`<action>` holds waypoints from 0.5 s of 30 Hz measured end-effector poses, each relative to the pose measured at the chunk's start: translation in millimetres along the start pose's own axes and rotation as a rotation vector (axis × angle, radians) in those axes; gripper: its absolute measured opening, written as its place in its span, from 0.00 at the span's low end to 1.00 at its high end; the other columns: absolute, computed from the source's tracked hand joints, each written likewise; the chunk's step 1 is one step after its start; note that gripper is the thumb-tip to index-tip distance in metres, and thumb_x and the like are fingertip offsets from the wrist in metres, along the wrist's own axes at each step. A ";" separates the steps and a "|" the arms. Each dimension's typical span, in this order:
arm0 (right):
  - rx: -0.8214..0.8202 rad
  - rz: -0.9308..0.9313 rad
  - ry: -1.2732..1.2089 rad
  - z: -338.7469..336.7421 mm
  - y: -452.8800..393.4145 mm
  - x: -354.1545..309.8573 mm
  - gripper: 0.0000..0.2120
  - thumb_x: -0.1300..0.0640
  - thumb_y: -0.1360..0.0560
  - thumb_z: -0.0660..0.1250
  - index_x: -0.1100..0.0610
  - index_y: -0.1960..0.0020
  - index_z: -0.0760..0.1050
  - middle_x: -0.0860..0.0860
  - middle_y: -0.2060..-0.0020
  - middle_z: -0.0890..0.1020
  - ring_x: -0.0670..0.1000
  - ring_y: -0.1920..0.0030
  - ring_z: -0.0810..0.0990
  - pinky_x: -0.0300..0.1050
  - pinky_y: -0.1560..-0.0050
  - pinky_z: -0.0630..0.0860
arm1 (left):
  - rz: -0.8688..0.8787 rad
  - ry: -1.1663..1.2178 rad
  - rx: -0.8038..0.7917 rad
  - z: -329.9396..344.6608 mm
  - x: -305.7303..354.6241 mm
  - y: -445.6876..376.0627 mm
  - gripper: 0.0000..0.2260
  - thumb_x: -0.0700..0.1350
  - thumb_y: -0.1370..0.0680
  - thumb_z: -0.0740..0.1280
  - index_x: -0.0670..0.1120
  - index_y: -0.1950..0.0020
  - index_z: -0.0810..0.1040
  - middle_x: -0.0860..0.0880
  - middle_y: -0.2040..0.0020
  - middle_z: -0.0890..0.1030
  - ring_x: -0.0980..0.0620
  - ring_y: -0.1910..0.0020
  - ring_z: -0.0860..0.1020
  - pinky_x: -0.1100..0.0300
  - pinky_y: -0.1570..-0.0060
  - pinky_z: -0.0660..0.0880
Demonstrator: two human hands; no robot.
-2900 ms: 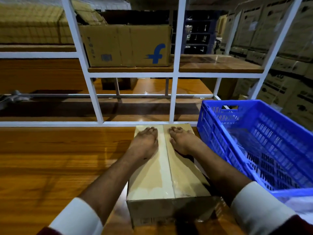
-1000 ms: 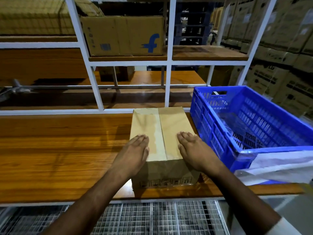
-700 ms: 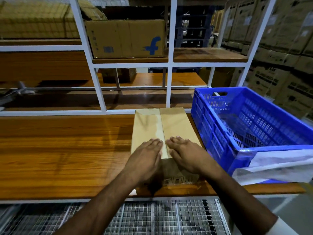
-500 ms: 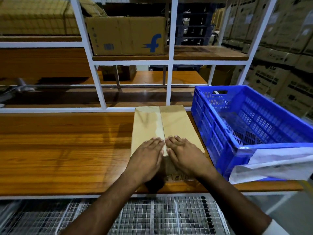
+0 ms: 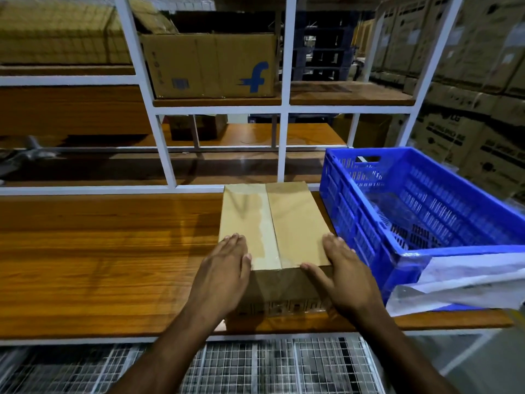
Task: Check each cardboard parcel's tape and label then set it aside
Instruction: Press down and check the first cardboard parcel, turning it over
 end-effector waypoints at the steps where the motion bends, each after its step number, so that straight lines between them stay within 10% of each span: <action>1: 0.014 0.081 -0.086 2.3 1.7 6.2 0.48 0.24 0.30 0.51 0.53 0.20 0.55 0.49 0.22 0.59 0.50 0.23 0.59 0.51 0.24 0.60 | -0.051 0.029 0.000 0.4 -6.2 -4.1 0.22 0.51 0.15 0.51 0.48 0.21 0.60 0.51 0.21 0.61 0.54 0.23 0.57 0.64 0.29 0.51; 7: 0.205 0.202 -0.322 -13.4 5.7 -5.0 0.49 0.27 0.39 0.70 0.51 0.25 0.68 0.51 0.34 0.78 0.50 0.35 0.77 0.42 0.36 0.72 | -0.108 0.144 0.004 8.3 -10.4 -5.1 0.23 0.50 0.16 0.54 0.48 0.21 0.60 0.49 0.21 0.61 0.53 0.22 0.53 0.62 0.27 0.50; 15: 0.354 -0.226 -0.238 -71.6 -2.1 -80.1 0.46 0.42 0.41 0.82 0.43 0.28 0.65 0.46 0.43 0.83 0.48 0.47 0.83 0.41 0.50 0.78 | -0.146 0.472 -0.087 10.5 2.4 -16.0 0.28 0.64 0.19 0.49 0.55 0.21 0.60 0.49 0.22 0.63 0.48 0.23 0.59 0.47 0.25 0.57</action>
Point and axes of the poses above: each hand's wrist, its own y-axis away from the middle knuckle, its own z-axis out of the palm, x = y × z, the point moved 6 cm from there along -y, towards the middle knuckle
